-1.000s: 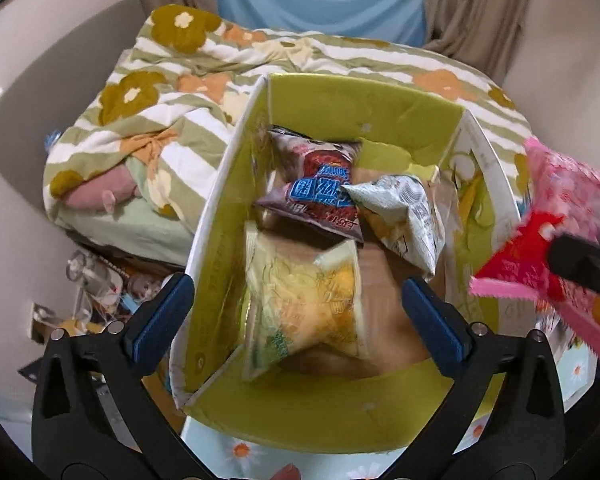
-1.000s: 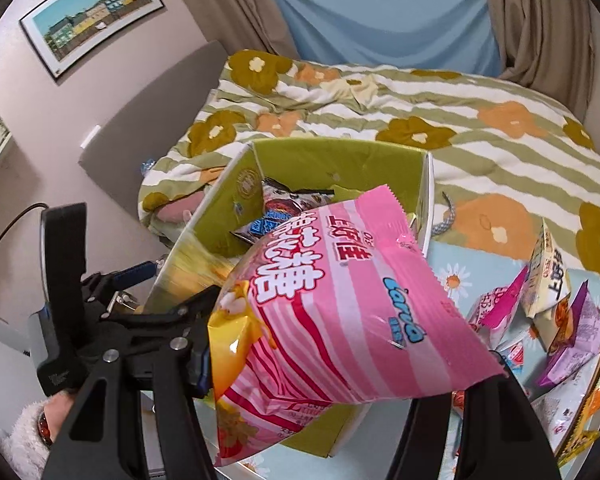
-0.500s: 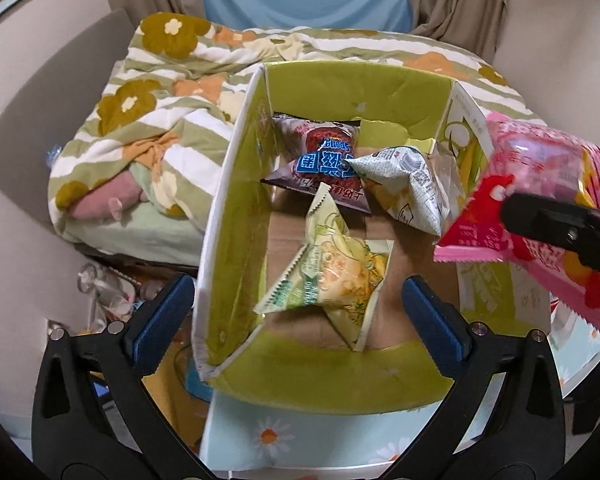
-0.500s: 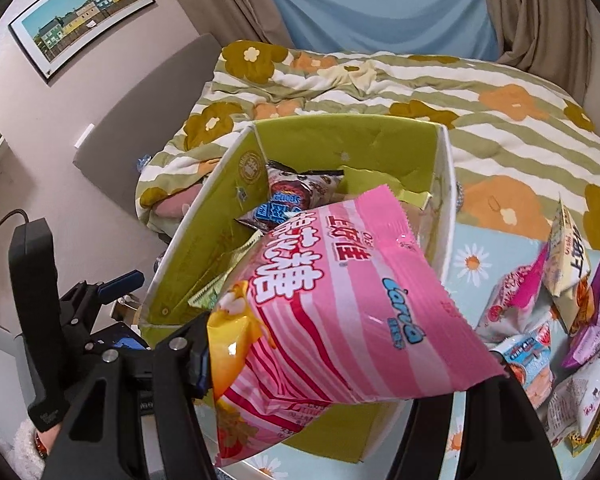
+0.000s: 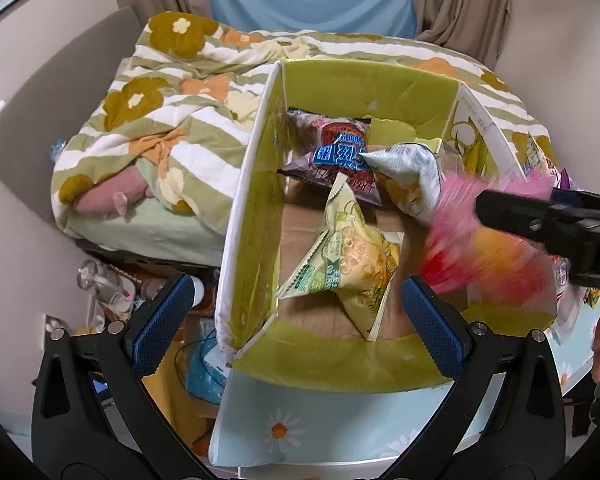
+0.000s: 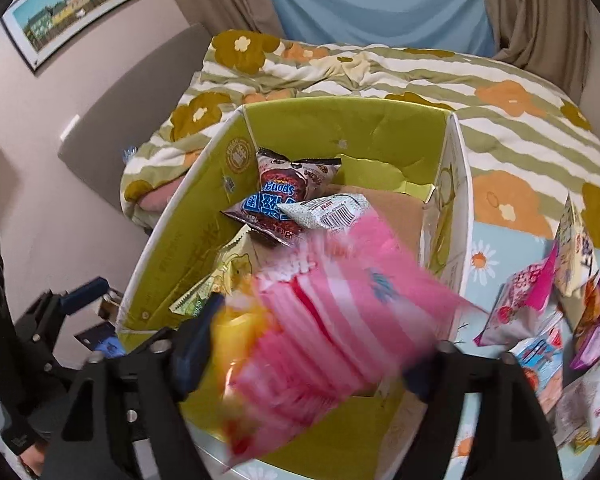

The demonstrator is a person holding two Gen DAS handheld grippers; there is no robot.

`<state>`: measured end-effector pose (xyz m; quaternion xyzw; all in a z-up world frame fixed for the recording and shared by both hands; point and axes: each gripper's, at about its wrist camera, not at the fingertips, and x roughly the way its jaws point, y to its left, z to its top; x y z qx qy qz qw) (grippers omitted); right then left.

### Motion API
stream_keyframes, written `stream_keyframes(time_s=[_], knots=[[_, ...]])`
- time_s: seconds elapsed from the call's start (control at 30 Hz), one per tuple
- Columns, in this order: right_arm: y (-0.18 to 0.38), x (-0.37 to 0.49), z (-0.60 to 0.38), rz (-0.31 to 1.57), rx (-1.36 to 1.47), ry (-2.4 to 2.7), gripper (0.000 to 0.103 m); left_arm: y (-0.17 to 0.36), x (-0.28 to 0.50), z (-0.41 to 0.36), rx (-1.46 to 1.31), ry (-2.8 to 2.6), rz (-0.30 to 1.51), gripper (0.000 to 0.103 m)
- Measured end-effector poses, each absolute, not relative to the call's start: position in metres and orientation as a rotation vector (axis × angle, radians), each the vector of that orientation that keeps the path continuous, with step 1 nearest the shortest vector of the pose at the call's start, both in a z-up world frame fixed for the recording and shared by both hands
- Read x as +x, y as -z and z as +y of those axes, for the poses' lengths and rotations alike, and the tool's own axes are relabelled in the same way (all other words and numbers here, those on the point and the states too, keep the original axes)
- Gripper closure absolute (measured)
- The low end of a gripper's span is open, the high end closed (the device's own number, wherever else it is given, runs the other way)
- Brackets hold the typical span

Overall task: Organize snacks
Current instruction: 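Lower the yellow bag into the box while the right tool drops the pink bag in, then withdraw both tools from the box back toward the snack pile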

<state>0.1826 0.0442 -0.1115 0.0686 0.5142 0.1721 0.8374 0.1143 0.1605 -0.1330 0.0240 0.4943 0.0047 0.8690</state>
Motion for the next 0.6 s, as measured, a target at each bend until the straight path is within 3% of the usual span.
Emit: stream_keyframes(time_s=[0.07, 0.6], knots=[[0.112, 0.179, 0.040, 1.068, 0.178, -0.353, 0.000, 0.135, 0.113, 0.163, 0.046, -0.009, 1.037, 0.000], [0.076, 0.144, 0.024, 0.966, 0.161, -0.320, 0.000, 0.103, 0.105, 0.154, 0.034, 0.022, 0.973, 0.000]])
